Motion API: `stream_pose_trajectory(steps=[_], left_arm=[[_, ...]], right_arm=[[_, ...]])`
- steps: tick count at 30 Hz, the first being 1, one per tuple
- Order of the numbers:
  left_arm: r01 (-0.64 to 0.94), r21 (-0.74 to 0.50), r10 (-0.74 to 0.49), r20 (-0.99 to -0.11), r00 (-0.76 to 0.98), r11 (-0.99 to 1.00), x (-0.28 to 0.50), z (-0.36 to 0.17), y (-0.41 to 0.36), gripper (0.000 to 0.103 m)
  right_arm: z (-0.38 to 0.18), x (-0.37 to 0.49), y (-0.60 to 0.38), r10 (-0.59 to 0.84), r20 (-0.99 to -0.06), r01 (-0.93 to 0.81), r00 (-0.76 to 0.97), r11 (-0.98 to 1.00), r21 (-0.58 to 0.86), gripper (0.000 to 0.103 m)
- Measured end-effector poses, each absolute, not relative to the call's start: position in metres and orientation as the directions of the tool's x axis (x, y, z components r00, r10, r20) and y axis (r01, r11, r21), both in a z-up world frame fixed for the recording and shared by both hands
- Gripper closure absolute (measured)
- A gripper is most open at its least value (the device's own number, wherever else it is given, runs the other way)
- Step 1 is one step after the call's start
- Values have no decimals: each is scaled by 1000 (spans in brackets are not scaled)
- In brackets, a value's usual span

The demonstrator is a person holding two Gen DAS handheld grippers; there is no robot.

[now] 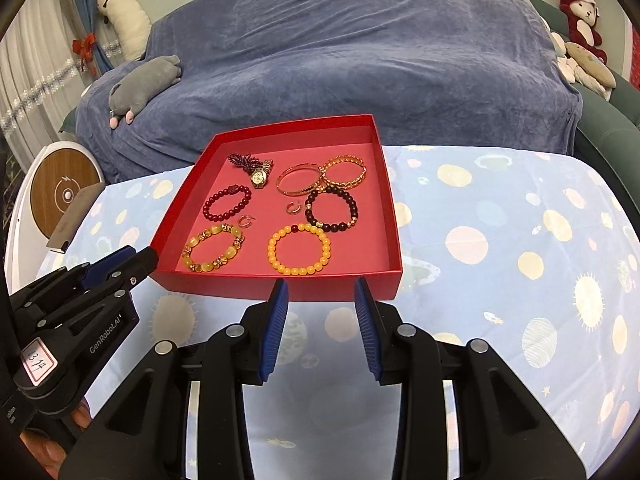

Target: Organize jewelry

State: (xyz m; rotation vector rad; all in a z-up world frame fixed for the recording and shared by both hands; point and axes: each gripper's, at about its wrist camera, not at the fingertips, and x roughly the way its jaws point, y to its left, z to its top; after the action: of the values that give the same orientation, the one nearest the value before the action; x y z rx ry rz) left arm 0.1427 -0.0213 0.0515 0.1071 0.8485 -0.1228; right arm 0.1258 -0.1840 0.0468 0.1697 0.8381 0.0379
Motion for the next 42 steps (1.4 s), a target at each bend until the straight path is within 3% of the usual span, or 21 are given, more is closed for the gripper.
stream_pose_trajectory(steps=[3,5,10,14,16,18,21,24,42], left_arm=[[141,57,-48,-763,645,988,145,46,-20,80],[134,50,-47,-768,638,990,146,44,-18,77],[113,53,-33,-760,649,992,141,43,-19,53],[107,91,-5,-740,673,990,136,44,-26,40],[96,83,-3,-736,677,992,135,45,-25,36],[72,64,-1,-742,670,995,138,45,-19,30],[58,43,-6,-747,664,997,139,45,-15,21],[53,62,10,-744,668,997,139,45,-16,19],[52,60,10,-749,662,997,138,42,-13,19]], right_arm=[[45,127,-180,90,-735,27,672,989,145,60],[45,127,-180,85,-734,25,673,990,138,60],[45,124,-178,73,-725,33,685,991,131,45],[44,121,-172,44,-719,38,694,995,97,36],[45,120,-174,16,-708,64,707,994,86,29],[44,120,-179,-6,-704,96,710,991,88,14],[44,119,-184,-4,-698,111,716,988,108,12],[44,119,-180,-22,-700,100,714,992,70,12],[39,120,-183,-4,-714,86,700,993,78,11]])
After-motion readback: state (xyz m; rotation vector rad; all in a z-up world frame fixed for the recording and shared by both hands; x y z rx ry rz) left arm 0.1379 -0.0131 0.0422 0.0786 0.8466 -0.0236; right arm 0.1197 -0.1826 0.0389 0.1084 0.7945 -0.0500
